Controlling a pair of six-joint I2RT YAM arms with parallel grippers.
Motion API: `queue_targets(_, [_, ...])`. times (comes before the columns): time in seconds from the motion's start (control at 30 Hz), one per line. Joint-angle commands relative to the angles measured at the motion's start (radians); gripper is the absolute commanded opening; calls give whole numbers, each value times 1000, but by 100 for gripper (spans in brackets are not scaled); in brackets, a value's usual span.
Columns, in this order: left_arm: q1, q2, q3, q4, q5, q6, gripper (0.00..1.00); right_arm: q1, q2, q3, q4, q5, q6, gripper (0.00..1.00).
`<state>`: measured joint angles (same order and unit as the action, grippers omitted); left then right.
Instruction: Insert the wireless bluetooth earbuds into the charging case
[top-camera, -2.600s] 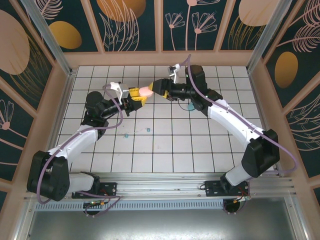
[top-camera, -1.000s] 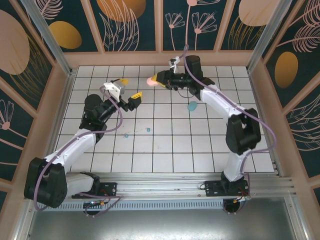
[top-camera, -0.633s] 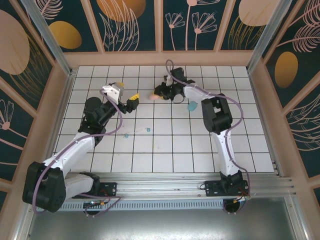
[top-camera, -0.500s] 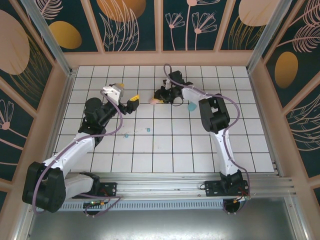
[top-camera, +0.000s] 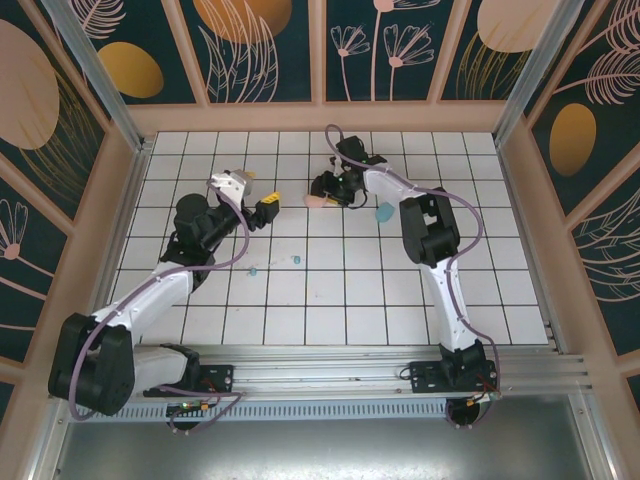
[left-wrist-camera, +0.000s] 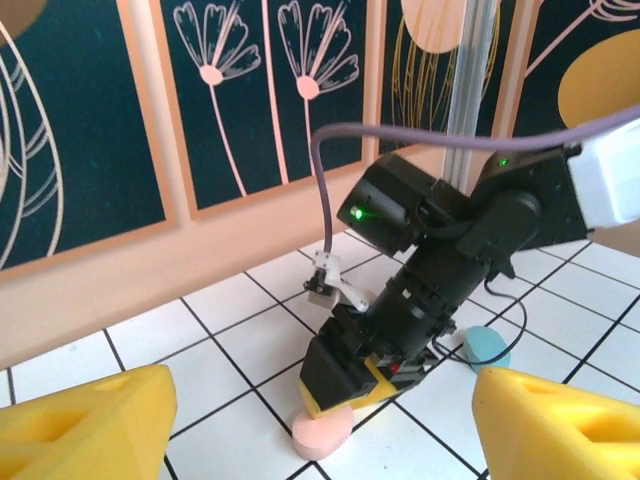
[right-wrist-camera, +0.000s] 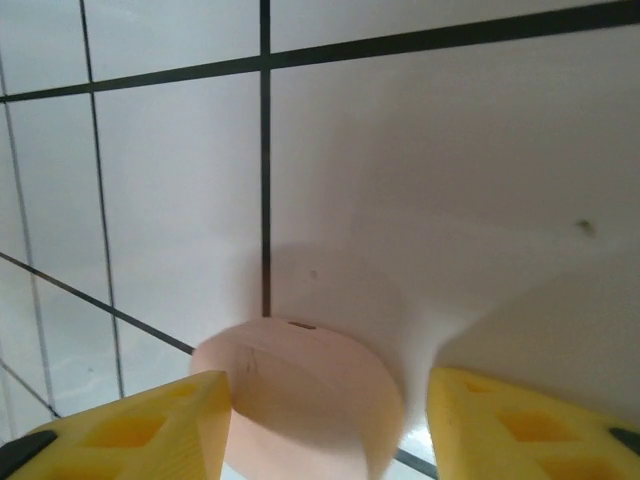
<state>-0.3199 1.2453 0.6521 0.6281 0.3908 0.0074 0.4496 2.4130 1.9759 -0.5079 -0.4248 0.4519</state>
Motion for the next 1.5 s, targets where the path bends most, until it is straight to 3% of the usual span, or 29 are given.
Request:
queue_targets(0.0, [-5,52,62,15,13,-31,73,-25,-132,41,-108,96,-66,58])
queue_targets(0.17, [-88,138,134,-22,-69,-19,72,-103,-229,-57,-129,169,-118,60])
queue_targets(0.3, [-151,260,253,-121,-189,-85,69,-217,-350,-253,-67,160,-93,60])
queue_targets(0.43, [-202,395,378,-163,-237,-164,67,-340,-483,-470,39,126,-57,60])
queue_targets(0.63, [-300,629,590,-229,-268,-200,69,-452,-607,-643,82,115,-37,60])
queue_targets(0.9, [-405,929,923,-370,-271,-199,73,-523,-757,-849,142,100,-24,61])
queue_targets(1.13, [-466,1132,1168,-496,-276,-179,76,-552,-835,-921,167,99,-25,61])
queue_targets(1.47, [-484,1260,1275,-580,-332,-181,80,-569,-866,-928,167,89,-42,61])
